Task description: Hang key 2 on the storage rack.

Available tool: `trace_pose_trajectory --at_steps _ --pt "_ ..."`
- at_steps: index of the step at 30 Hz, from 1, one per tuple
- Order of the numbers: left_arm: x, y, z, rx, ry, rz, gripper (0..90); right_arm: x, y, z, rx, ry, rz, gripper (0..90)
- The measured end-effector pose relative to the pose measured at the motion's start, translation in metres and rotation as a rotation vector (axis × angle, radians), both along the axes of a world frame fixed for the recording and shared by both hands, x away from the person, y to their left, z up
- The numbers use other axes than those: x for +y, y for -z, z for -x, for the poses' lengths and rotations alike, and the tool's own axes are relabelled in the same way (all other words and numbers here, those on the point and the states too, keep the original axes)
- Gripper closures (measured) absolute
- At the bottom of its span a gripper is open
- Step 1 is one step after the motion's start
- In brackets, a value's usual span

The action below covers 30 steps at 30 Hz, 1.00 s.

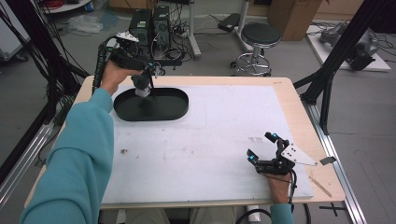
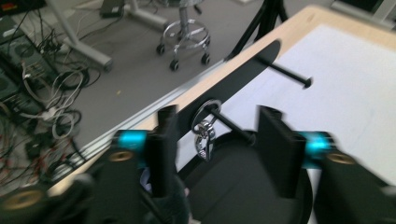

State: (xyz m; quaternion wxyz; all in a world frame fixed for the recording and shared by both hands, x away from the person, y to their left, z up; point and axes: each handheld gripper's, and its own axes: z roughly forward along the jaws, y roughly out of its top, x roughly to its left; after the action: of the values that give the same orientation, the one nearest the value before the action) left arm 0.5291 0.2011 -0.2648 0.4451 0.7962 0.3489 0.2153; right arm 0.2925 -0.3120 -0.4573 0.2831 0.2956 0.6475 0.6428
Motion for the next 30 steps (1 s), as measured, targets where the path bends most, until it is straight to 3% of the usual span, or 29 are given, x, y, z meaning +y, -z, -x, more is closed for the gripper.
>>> trace_pose_trajectory --at_steps 3,6,12,17,20,23,26,30 --pt "0.003 -0.001 0.004 -0.047 -0.019 0.027 12.5 0.0 0.0 0.0 0.002 -0.003 -0.002 0.6" --pt "0.008 -0.001 0.012 -0.113 -0.017 0.069 1.6 0.0 0.0 0.0 0.003 -0.004 0.001 0.6" --pt "0.024 0.0 0.037 -0.162 0.011 0.115 1.7 0.0 0.0 0.0 0.004 -0.005 0.003 0.6" --pt "0.038 0.004 0.071 -0.2 0.033 0.156 1.7 0.0 0.0 -0.001 -0.002 -0.005 0.005 0.6" --pt "0.046 0.009 0.097 -0.244 0.052 0.178 1.7 0.0 0.0 0.0 0.003 -0.005 0.003 0.6" --pt "0.054 0.022 0.122 -0.28 0.057 0.202 1.7 0.0 0.0 -0.001 -0.005 0.003 0.01 0.6" --pt "0.065 0.04 0.145 -0.281 0.038 0.238 1.7 0.001 0.0 0.0 0.001 0.003 0.015 0.6" --pt "0.075 0.064 0.175 -0.311 0.027 0.253 1.7 0.001 0.0 0.0 0.004 0.001 0.015 0.6"
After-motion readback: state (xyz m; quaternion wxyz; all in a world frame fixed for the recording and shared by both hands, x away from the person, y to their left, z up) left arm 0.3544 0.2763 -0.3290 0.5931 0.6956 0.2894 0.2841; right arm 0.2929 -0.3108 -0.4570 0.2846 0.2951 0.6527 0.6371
